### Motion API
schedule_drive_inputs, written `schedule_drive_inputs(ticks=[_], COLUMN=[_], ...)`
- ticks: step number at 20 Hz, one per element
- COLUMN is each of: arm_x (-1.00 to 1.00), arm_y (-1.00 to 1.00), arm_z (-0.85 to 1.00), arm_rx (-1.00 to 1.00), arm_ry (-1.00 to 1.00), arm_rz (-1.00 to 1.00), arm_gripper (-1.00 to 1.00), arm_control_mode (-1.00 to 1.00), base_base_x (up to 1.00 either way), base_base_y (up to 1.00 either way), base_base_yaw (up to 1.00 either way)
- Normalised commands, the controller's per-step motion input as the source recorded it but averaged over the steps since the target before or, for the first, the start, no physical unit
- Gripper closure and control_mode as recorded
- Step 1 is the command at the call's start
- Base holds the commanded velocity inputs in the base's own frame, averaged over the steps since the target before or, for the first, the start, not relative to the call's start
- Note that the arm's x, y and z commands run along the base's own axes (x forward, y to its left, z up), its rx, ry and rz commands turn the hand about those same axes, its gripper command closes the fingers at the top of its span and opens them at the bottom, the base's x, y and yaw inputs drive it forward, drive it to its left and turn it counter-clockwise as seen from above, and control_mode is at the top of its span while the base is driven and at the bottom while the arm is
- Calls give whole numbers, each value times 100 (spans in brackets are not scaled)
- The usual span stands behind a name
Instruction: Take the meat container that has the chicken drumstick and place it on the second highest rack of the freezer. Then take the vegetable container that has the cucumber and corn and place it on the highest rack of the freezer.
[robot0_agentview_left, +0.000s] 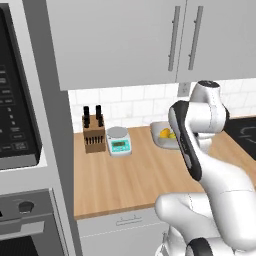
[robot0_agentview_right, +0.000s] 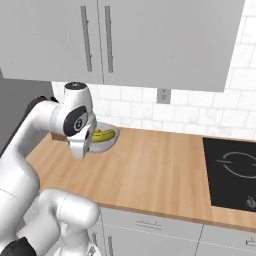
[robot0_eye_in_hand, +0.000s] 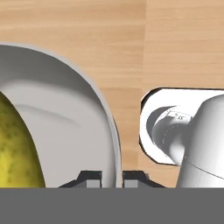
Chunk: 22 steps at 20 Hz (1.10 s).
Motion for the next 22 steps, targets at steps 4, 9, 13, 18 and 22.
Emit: schedule_drive_inputs(ticks=[4, 9, 13, 18, 22], arm_x=[-38, -40, -25, -12, -12], arm_y=[-2, -7, 0, 0, 0], arm_z=[10, 14, 31, 31, 9], arm_rx=[-1, 0, 0, -2, -8], arm_ry=[-26, -20, -3, 1, 5], arm_rz=[7, 9, 0, 0, 0], arm_gripper=[100, 100, 100, 100, 100], arm_control_mode=[-100, -100, -100, -100, -100], base_base_x=[0, 0, 0, 0, 0], base_base_y=[0, 0, 0, 0, 0], base_base_yaw=[0, 0, 0, 0, 0])
